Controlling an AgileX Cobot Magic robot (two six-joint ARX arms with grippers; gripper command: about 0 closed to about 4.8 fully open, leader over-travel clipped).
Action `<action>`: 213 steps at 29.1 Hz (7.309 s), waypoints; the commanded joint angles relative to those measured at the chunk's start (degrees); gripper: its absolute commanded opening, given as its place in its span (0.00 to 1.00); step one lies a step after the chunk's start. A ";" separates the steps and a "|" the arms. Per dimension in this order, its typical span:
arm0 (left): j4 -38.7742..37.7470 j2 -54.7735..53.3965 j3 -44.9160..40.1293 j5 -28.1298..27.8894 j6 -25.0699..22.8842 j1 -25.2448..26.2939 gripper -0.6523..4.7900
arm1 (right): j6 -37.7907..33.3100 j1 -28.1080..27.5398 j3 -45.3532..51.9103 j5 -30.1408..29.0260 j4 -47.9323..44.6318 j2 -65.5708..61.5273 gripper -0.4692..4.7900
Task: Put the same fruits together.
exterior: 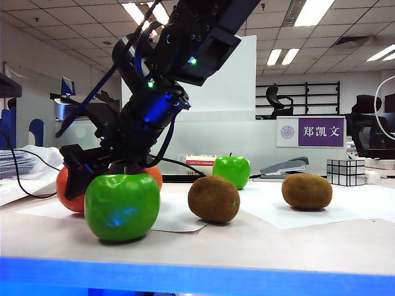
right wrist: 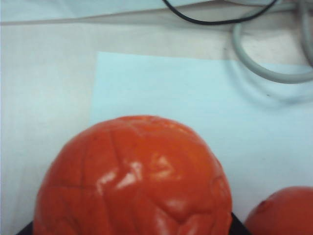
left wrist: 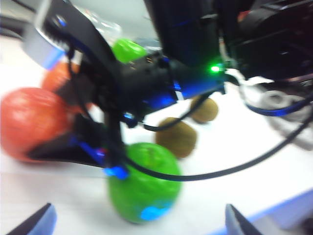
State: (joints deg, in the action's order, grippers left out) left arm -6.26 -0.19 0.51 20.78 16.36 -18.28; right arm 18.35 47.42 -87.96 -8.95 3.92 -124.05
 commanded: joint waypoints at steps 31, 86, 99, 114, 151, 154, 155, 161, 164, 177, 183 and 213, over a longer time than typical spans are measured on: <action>0.72 0.07 0.15 -5.77 -5.33 0.02 1.00 | 1.22 0.09 -0.20 1.62 -1.38 0.09 1.00; 0.22 0.07 0.04 -6.27 -5.03 0.02 1.00 | -2.05 -3.02 -7.13 9.55 32.57 18.12 1.00; 0.13 0.09 0.04 -5.09 -5.25 0.02 1.00 | -4.24 -5.46 -2.05 12.15 43.93 22.45 1.00; 0.13 0.09 0.04 -5.11 -5.25 0.02 1.00 | -5.68 -5.77 5.18 11.13 42.10 22.99 1.00; 0.15 0.09 0.07 -5.11 -5.22 0.02 1.00 | -5.95 -7.32 13.03 8.83 30.86 18.62 0.64; 0.15 0.07 0.07 -5.09 -5.20 0.02 1.00 | -5.90 -7.34 13.05 8.76 30.73 18.51 0.26; 0.15 0.09 0.07 -5.09 -5.20 0.02 1.00 | -5.92 -7.34 13.05 8.79 30.73 18.51 0.23; 0.13 0.09 0.07 -5.05 -5.20 0.02 1.00 | -4.33 -8.41 12.98 9.62 31.02 18.60 0.07; 0.13 0.09 0.04 -5.07 -5.18 0.02 1.00 | -3.26 -11.23 12.98 10.27 33.42 21.03 0.07; 1.22 0.09 0.04 -4.83 -4.98 0.00 1.00 | 2.80 -30.58 13.46 12.63 40.39 36.89 0.07; 1.20 0.09 0.04 -4.04 -5.03 0.00 1.00 | 1.64 -43.47 17.16 6.51 34.34 36.41 0.07; 1.14 0.07 0.04 -4.22 -5.20 0.02 1.00 | -2.27 -42.16 25.14 2.95 24.48 29.38 0.94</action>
State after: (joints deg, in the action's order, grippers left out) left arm -5.80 -0.19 0.49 16.40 11.38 -18.26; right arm 16.10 5.26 -62.63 -6.07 29.36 -94.96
